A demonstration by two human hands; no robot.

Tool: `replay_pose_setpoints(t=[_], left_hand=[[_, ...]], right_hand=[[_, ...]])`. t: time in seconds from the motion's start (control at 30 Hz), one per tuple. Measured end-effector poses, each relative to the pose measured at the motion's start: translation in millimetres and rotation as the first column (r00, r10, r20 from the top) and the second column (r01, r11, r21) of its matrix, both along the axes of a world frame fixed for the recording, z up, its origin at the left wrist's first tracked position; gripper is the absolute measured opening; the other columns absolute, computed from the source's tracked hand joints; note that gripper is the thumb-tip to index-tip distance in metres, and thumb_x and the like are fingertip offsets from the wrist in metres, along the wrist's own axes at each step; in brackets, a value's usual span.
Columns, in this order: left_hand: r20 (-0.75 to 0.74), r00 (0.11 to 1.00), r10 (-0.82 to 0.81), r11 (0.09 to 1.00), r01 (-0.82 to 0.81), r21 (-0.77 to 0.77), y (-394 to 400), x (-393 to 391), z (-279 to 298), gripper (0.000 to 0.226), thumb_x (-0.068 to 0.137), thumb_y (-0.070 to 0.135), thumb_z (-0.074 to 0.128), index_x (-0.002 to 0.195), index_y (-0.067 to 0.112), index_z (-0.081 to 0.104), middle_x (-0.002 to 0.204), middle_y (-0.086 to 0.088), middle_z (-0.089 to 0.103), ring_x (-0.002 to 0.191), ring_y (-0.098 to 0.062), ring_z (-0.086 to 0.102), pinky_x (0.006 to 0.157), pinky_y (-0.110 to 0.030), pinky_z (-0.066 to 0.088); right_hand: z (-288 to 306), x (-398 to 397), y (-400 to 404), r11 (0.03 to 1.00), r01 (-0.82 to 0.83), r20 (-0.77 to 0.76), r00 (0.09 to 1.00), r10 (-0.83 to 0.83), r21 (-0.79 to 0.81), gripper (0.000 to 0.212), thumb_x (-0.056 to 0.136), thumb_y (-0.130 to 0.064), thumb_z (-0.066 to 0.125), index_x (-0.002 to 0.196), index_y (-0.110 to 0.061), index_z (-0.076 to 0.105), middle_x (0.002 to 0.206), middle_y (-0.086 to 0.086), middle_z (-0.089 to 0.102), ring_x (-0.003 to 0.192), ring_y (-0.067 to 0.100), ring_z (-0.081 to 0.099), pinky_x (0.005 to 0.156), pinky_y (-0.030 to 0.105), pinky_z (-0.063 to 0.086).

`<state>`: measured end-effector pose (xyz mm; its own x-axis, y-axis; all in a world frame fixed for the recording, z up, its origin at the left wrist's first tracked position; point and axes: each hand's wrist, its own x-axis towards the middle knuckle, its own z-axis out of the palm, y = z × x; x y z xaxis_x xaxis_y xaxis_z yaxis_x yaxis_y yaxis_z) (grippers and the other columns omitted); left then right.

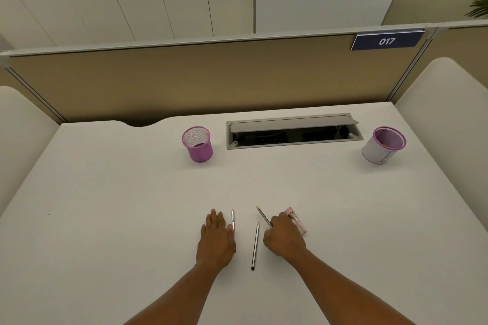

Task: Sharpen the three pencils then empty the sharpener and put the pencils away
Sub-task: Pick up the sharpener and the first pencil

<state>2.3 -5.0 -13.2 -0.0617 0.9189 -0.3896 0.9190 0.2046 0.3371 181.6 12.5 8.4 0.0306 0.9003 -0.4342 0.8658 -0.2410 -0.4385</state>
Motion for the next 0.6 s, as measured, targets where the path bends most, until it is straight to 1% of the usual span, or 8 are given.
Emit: replay_pose_setpoints(t=[0.07, 0.13, 0.23, 0.3, 0.4, 0.47, 0.53, 0.6], left_hand=[[0.015, 1.0, 0.007, 0.999, -0.008, 0.033, 2.3, 0.9, 1.1, 0.057, 0.104, 0.033, 0.016, 0.154, 0.007, 0.009, 0.162, -0.01, -0.003, 0.15, -0.022, -0.003, 0.122, -0.035, 0.005], [0.029, 1.0, 0.01, 0.998, -0.012, 0.061, 5.3, 3.2, 3.3, 0.056, 0.104, 0.033, 0.016, 0.154, 0.008, 0.01, 0.162, -0.009, -0.002, 0.15, -0.021, -0.002, 0.122, -0.034, 0.005], [0.054, 0.999, 0.005, 0.996, -0.01, 0.094, 11.2, 9.0, 9.0, 0.056, 0.104, 0.033, 0.017, 0.155, 0.01, 0.01, 0.163, -0.007, -0.002, 0.15, -0.019, -0.002, 0.121, -0.032, 0.006], [0.056, 0.998, -0.009, 0.994, 0.003, 0.107, 14.5, 13.4, 11.6, 0.055, 0.104, 0.032, 0.019, 0.155, 0.01, 0.01, 0.163, -0.006, -0.003, 0.15, -0.018, -0.002, 0.121, -0.032, 0.007], [0.049, 0.998, -0.038, 0.993, 0.032, 0.112, 18.9, 19.2, 14.2, 0.057, 0.104, 0.032, 0.021, 0.155, 0.011, 0.008, 0.163, -0.005, -0.005, 0.15, -0.017, -0.003, 0.121, -0.031, 0.007], [0.047, 0.997, -0.059, 0.991, 0.053, 0.119, 20.9, 22.9, 14.9, 0.057, 0.104, 0.033, 0.023, 0.155, 0.012, 0.008, 0.163, -0.004, -0.006, 0.15, -0.017, -0.004, 0.121, -0.032, 0.01], [0.058, 0.996, -0.068, 0.991, 0.061, 0.12, 22.4, 26.6, 16.3, 0.059, 0.103, 0.035, 0.025, 0.155, 0.014, 0.008, 0.163, -0.002, -0.007, 0.15, -0.016, -0.001, 0.12, -0.032, 0.016], [0.07, 0.995, -0.066, 0.992, 0.058, 0.115, 24.1, 30.3, 16.4, 0.06, 0.102, 0.038, 0.028, 0.155, 0.017, 0.008, 0.163, 0.002, -0.007, 0.149, -0.017, 0.009, 0.116, -0.033, 0.025]], right_hand=[[4.4, 4.8, 4.2, 0.995, 0.059, 0.005, 0.998, -0.06, 0.083, 0.017, 0.089, -0.017, 0.042, 0.098, -0.009, 0.053, 0.11, 0.006, 0.049, 0.097, 0.027, 0.059, 0.073, 0.031, 0.042], [6.5, 10.5, 8.5, 0.982, 0.112, 0.012, 0.993, -0.115, 0.154, 0.018, 0.091, -0.019, 0.04, 0.101, -0.007, 0.05, 0.108, 0.008, 0.046, 0.094, 0.03, 0.059, 0.074, 0.035, 0.045], [7.4, 20.5, 15.9, 0.968, 0.157, 0.036, 0.985, -0.167, 0.195, 0.025, 0.091, -0.025, 0.044, 0.106, -0.006, 0.047, 0.111, 0.008, 0.043, 0.098, 0.027, 0.055, 0.072, 0.034, 0.044], [6.3, 28.5, 19.6, 0.968, 0.15, 0.087, 0.982, -0.17, 0.201, 0.032, 0.09, -0.029, 0.049, 0.112, -0.005, 0.046, 0.115, 0.008, 0.041, 0.106, 0.026, 0.05, 0.075, 0.033, 0.044], [1.6, 38.8, 22.8, 0.975, 0.111, 0.183, 0.972, -0.146, 0.19, 0.03, 0.091, -0.025, 0.047, 0.112, -0.005, 0.049, 0.117, 0.009, 0.043, 0.109, 0.025, 0.046, 0.079, 0.033, 0.046], [-1.0, 42.7, 24.3, 0.983, 0.107, 0.201, 0.97, -0.136, 0.148, 0.028, 0.09, -0.024, 0.047, 0.111, -0.007, 0.051, 0.116, 0.008, 0.047, 0.109, 0.025, 0.047, 0.082, 0.034, 0.046], [-2.1, 44.7, 25.6, 0.989, 0.108, 0.194, 0.973, -0.126, 0.101, 0.026, 0.09, -0.022, 0.047, 0.112, -0.008, 0.051, 0.116, 0.008, 0.049, 0.111, 0.026, 0.049, 0.085, 0.034, 0.045], [-1.9, 45.6, 25.5, 0.993, 0.104, 0.19, 0.975, -0.113, 0.06, 0.025, 0.089, -0.017, 0.048, 0.112, -0.01, 0.05, 0.116, 0.007, 0.05, 0.111, 0.025, 0.051, 0.086, 0.034, 0.043]])
